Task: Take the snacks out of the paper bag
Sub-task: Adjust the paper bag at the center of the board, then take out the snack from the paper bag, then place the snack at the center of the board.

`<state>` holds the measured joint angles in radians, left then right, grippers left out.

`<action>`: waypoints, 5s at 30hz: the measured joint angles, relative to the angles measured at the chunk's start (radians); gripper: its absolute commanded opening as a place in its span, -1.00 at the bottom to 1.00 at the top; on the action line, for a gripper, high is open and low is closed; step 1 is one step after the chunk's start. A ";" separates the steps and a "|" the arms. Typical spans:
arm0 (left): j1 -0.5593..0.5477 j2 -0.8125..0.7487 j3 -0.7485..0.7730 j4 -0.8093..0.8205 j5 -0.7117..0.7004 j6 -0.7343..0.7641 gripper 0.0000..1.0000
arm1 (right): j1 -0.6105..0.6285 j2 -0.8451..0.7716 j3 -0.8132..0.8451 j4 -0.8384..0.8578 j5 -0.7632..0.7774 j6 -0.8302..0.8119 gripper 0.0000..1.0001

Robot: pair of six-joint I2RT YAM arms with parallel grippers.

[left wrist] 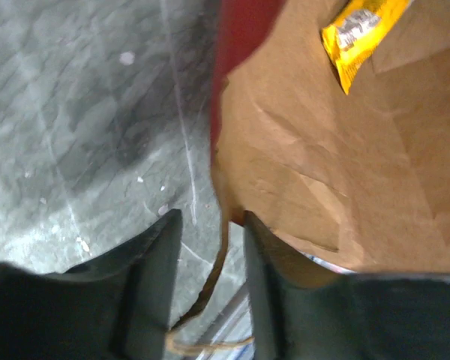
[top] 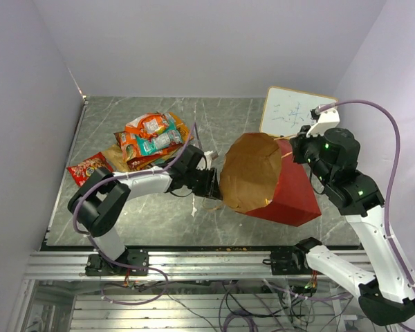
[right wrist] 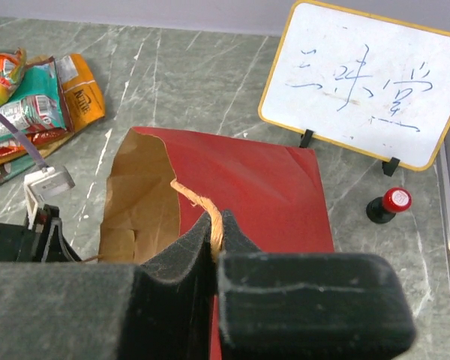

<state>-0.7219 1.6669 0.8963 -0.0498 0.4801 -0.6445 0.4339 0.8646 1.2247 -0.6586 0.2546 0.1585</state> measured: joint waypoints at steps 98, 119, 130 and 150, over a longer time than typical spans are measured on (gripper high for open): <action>-0.457 0.504 0.478 0.294 -1.014 0.178 -0.38 | 0.002 0.213 0.073 0.131 -0.466 0.114 -1.00; -0.495 -0.543 0.184 -0.320 -0.856 0.025 -0.44 | 0.002 0.124 -0.034 0.162 -0.274 0.122 -1.00; -0.090 -0.531 0.580 -0.563 -0.998 0.109 -0.51 | 0.002 0.119 -0.026 0.114 -0.226 0.081 -1.00; 0.631 -0.245 0.257 -0.368 -0.715 0.192 -0.52 | 0.002 0.067 0.035 0.076 -0.307 0.072 -1.00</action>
<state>-0.0906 1.4220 1.1534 -0.4175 -0.2344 -0.4526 0.4358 0.9314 1.2598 -0.5831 -0.0525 0.2306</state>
